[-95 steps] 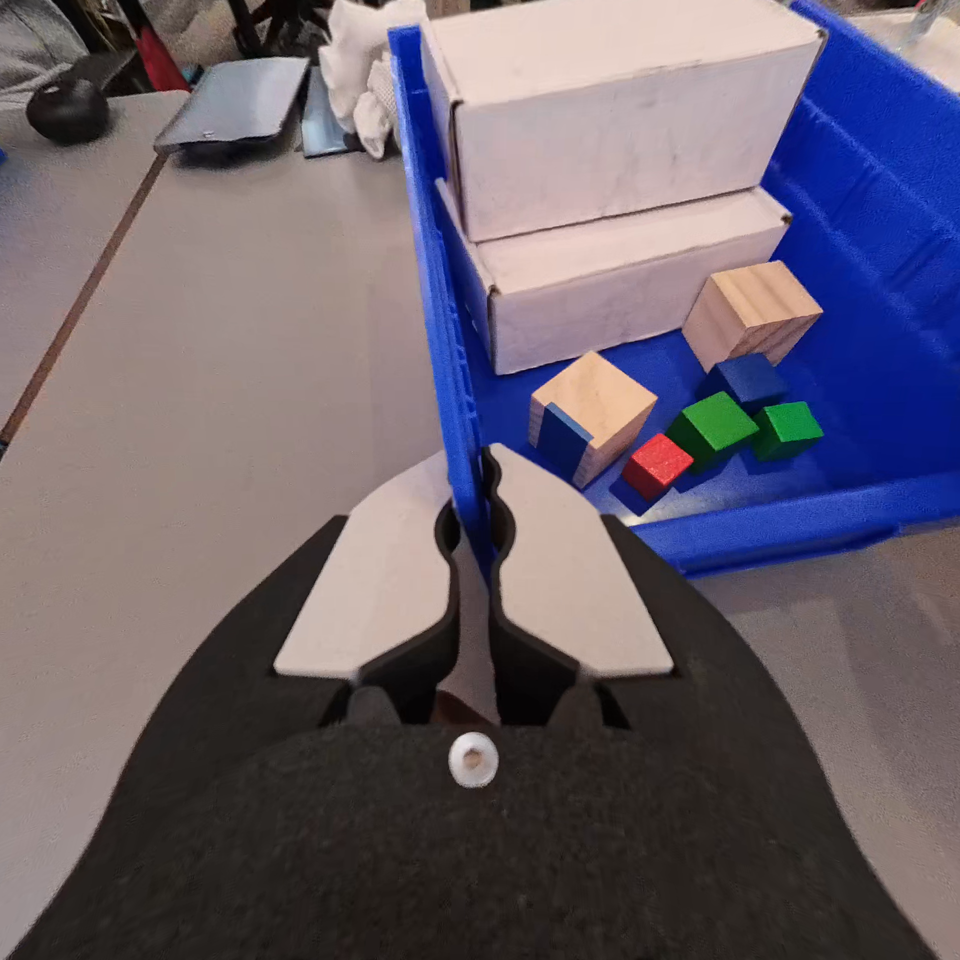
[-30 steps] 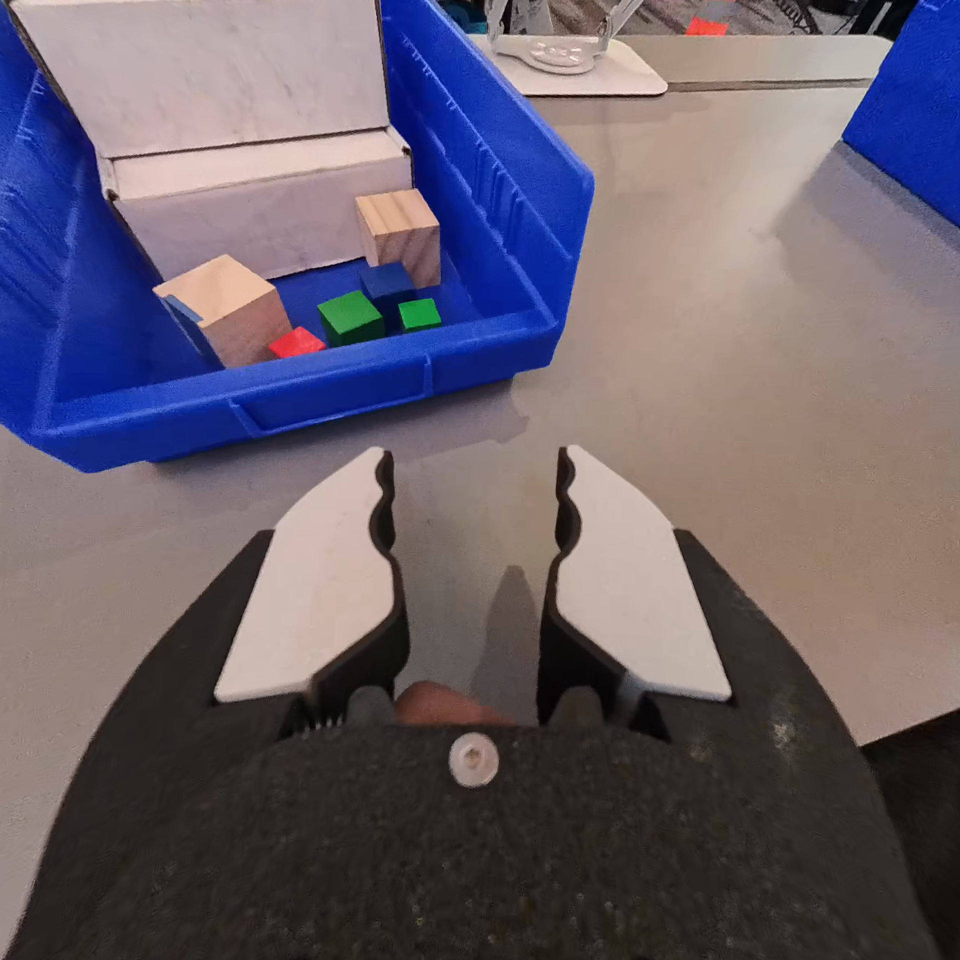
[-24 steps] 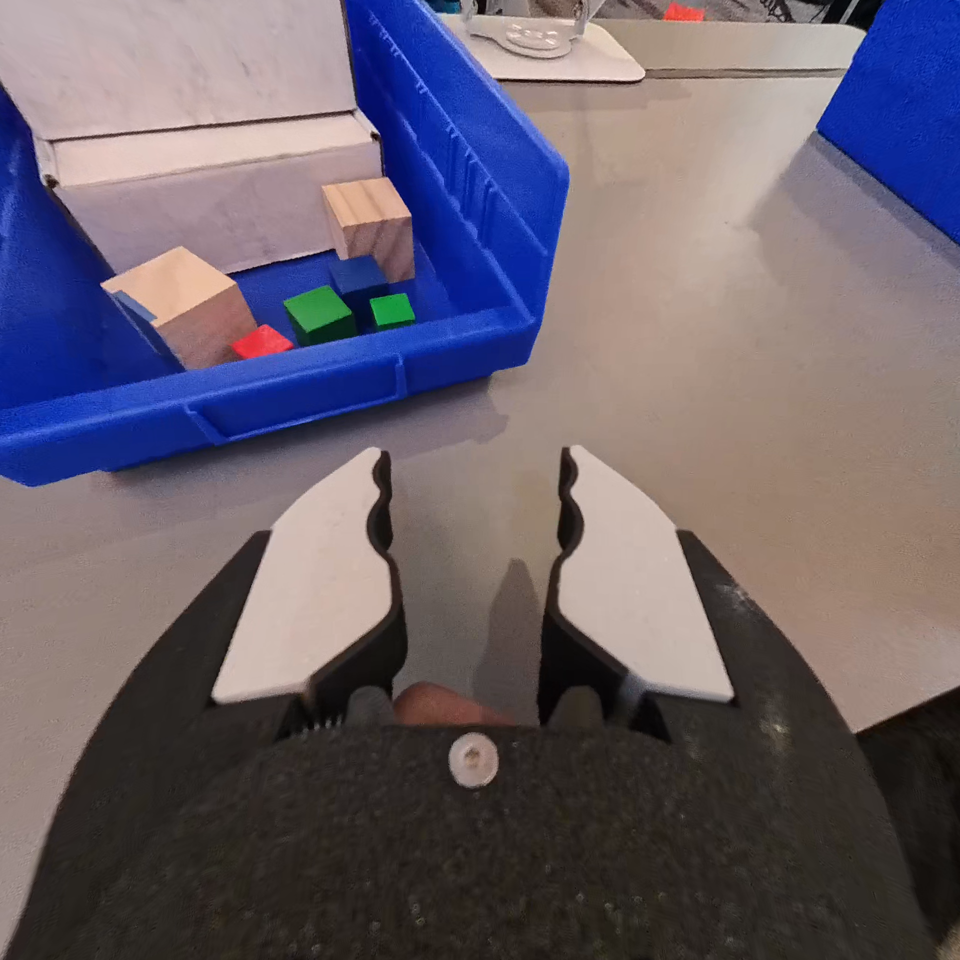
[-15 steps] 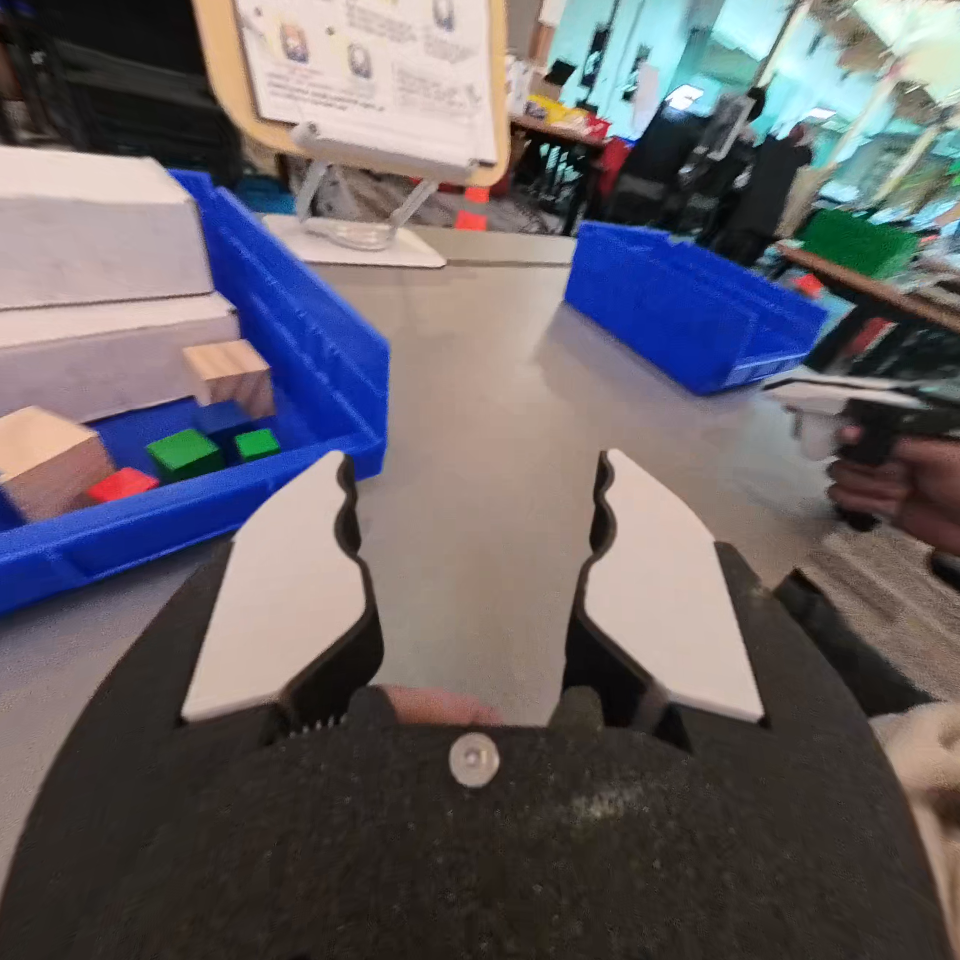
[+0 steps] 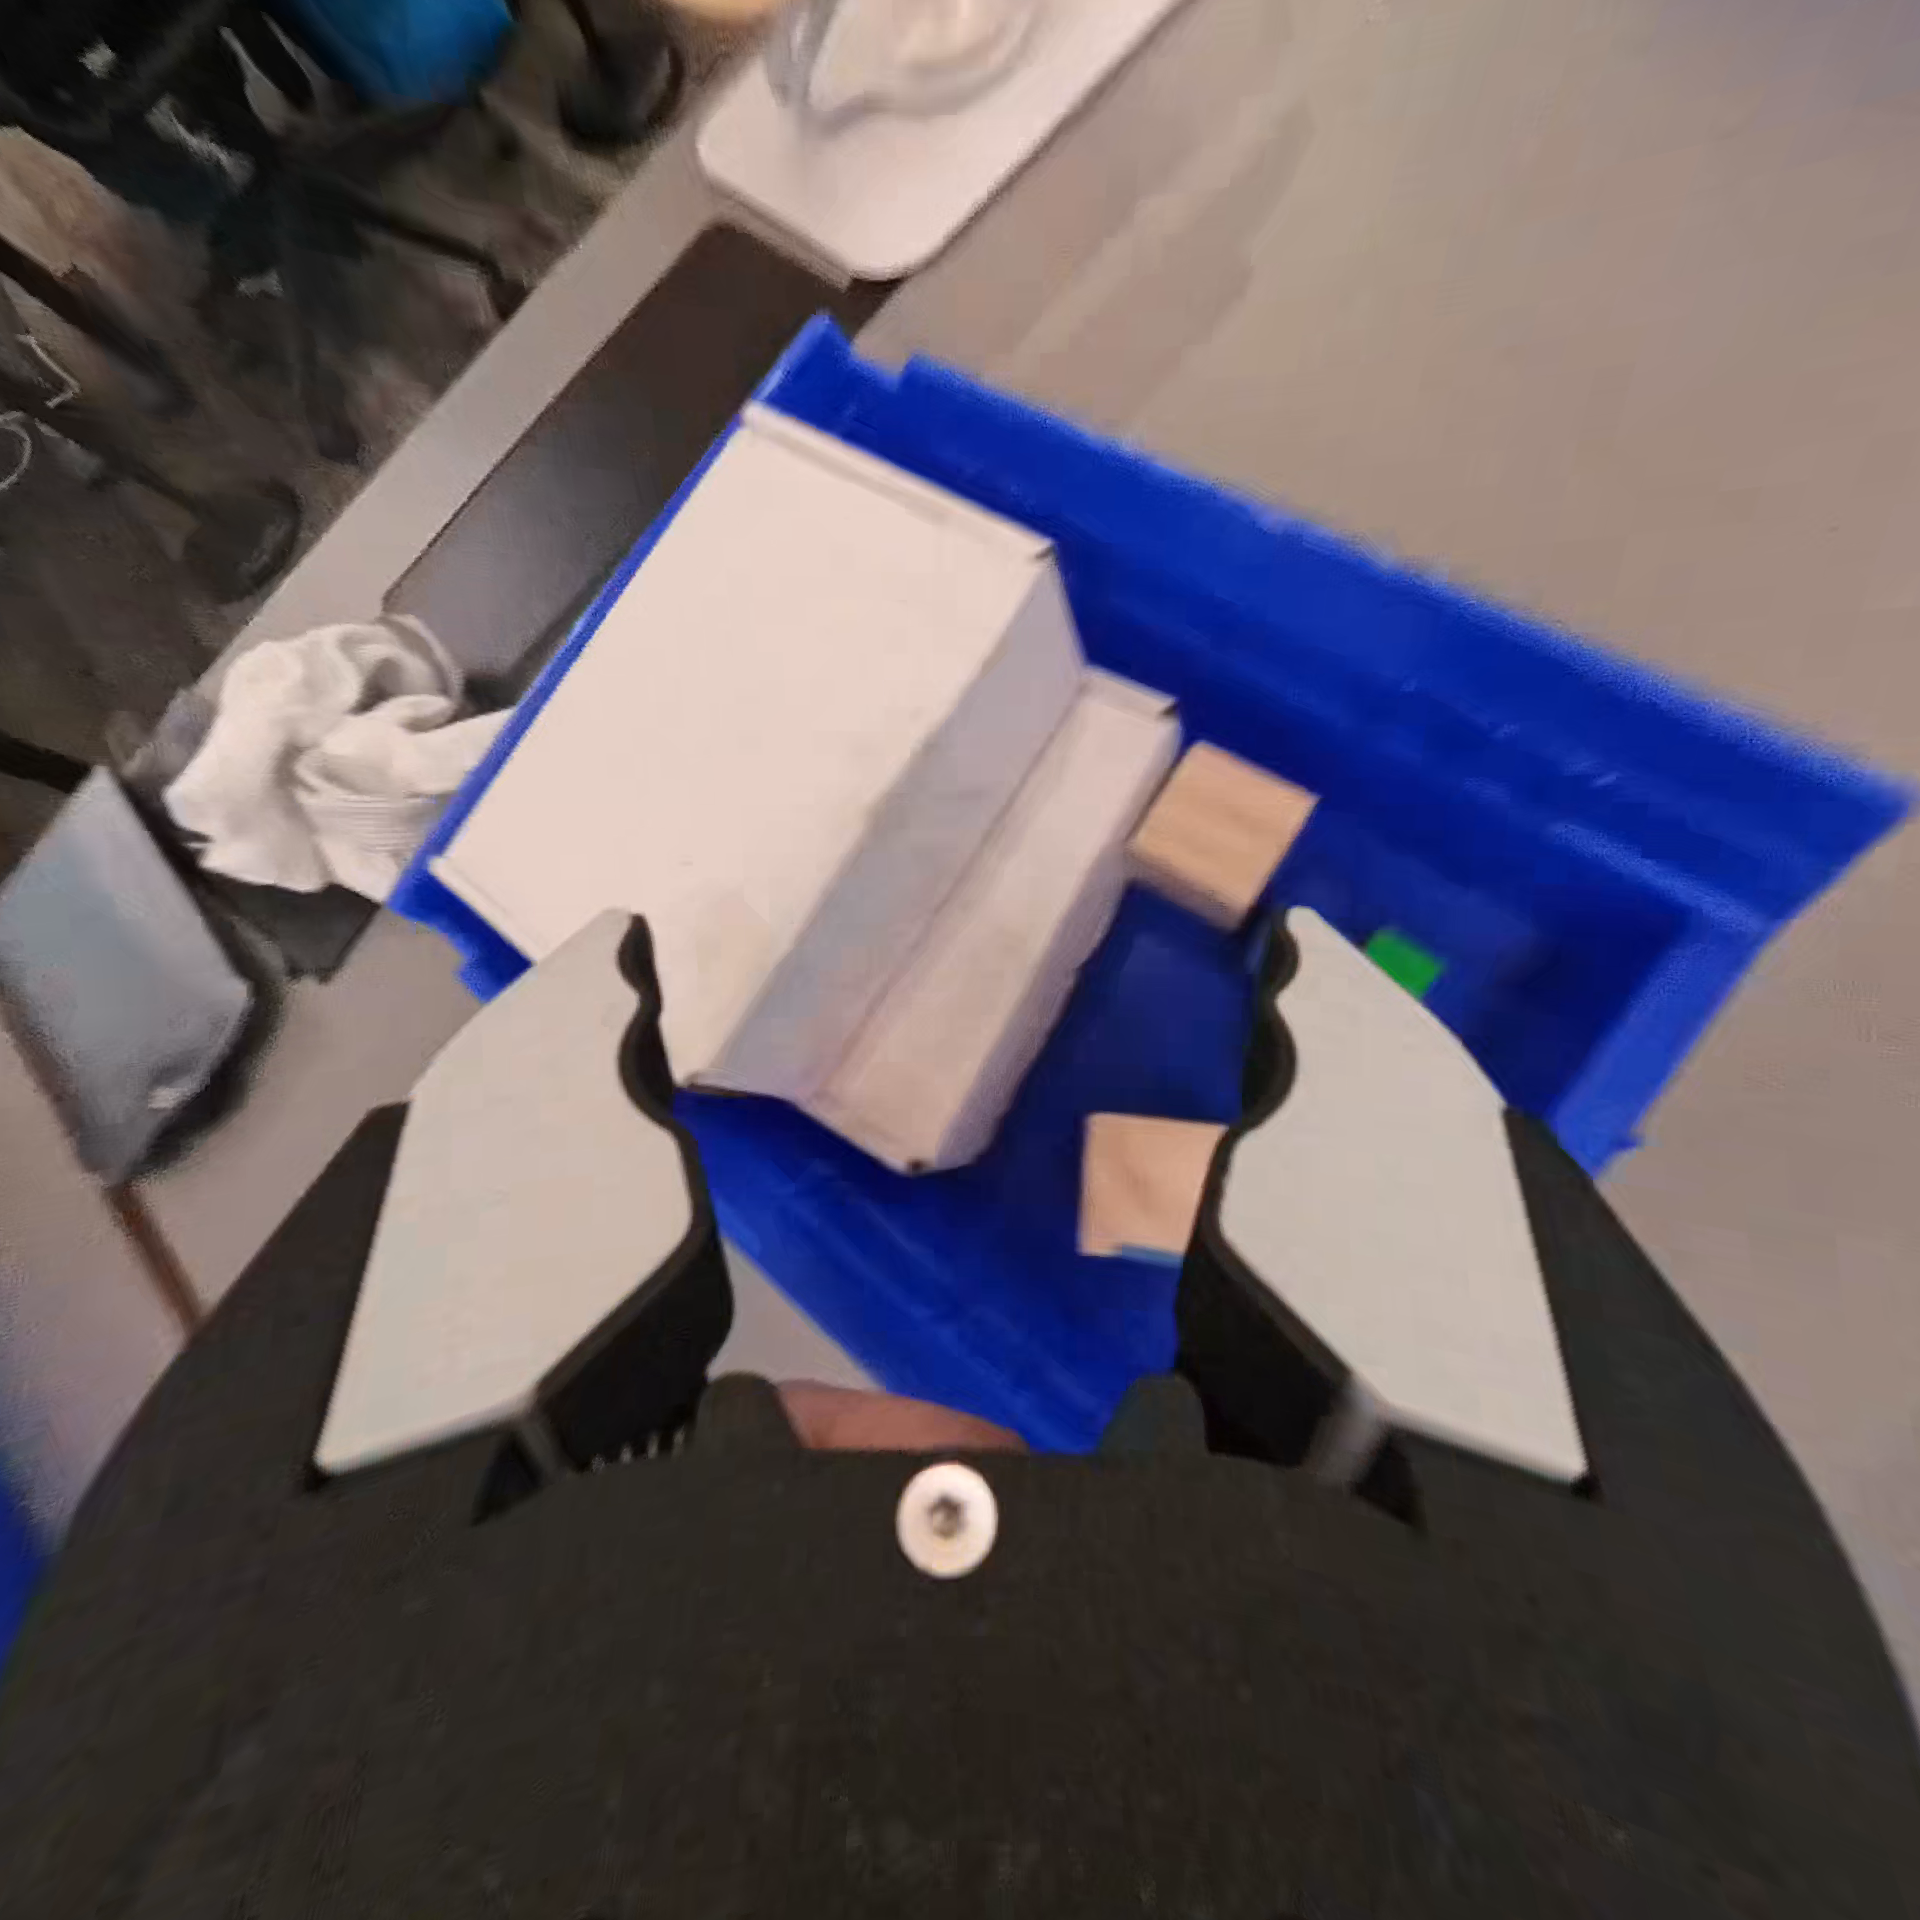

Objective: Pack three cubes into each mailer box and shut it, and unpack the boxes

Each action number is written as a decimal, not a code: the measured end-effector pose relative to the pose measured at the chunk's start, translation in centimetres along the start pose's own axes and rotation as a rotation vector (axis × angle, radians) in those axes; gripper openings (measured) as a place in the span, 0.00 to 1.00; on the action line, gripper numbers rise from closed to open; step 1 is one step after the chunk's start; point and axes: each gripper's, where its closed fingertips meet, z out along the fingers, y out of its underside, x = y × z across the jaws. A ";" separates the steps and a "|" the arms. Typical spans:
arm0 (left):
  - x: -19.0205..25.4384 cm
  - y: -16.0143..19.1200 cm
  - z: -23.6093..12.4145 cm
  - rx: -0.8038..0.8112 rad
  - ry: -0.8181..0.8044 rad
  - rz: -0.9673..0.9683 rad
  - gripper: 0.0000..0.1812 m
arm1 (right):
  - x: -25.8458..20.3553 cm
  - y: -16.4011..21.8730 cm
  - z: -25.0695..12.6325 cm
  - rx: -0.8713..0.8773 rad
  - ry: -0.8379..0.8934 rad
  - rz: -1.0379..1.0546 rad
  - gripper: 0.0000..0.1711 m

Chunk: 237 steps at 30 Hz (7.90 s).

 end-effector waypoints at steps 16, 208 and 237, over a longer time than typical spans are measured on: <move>-5.6 3.2 9.8 -0.656 0.231 0.432 0.80 | -1.2 1.2 1.5 -0.105 -0.111 0.109 0.08; 26.1 -10.4 12.5 0.328 0.038 -0.170 0.08 | -3.0 -14.6 10.9 -0.252 -0.331 -0.992 0.01; 24.4 -10.0 12.3 0.322 -0.413 0.228 0.00 | 1.6 -21.3 5.6 0.007 0.036 -0.465 0.41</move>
